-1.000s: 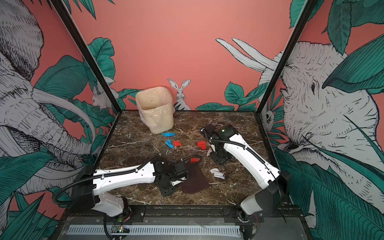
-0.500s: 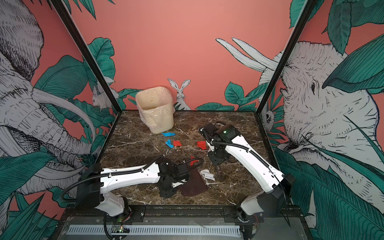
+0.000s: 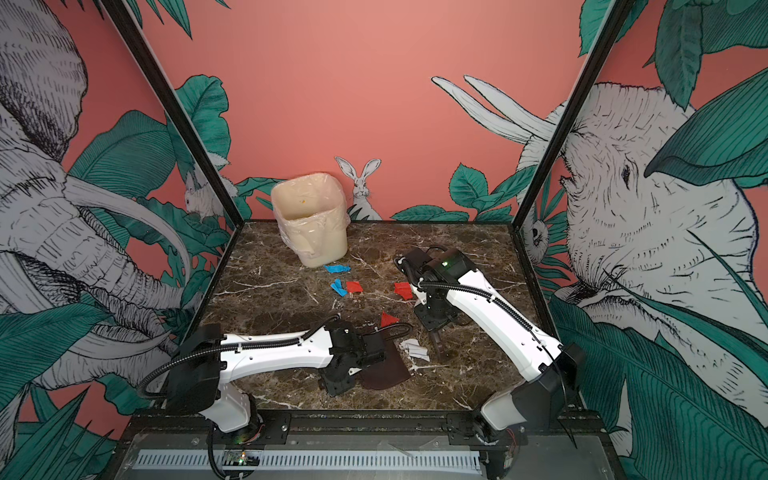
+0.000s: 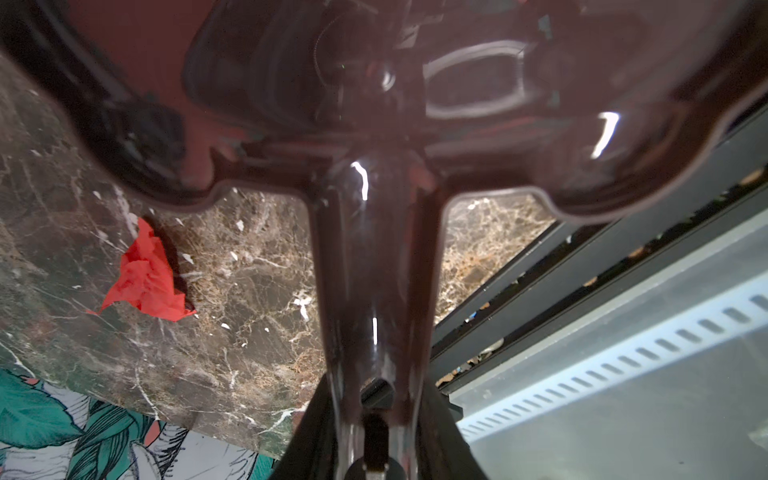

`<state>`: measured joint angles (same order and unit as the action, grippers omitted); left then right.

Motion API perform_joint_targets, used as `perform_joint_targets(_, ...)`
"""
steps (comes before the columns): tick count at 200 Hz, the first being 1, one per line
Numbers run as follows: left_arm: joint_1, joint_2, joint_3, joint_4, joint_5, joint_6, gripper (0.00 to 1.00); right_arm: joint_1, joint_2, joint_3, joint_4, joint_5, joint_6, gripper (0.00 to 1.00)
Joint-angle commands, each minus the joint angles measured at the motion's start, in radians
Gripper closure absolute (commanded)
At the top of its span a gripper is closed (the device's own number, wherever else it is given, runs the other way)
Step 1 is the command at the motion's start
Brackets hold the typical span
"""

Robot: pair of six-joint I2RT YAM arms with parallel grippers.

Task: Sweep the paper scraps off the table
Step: 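Sweep a white scrap toward the dustpan with the brush in the right gripper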

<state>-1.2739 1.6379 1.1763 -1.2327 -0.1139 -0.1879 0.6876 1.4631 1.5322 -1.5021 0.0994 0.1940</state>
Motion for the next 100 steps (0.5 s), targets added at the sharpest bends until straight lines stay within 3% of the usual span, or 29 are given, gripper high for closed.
perform_joint_targets(1,-0.006,0.007,0.02,-0.016,-0.013,-0.009,1.0,0.004,0.012,-0.012,0.016,-0.024,-0.005,1.0)
perform_joint_targets(100,-0.005,0.018,-0.005,0.002,0.01,0.002,1.0,0.044,0.028,0.008,0.031,-0.106,-0.007,1.0)
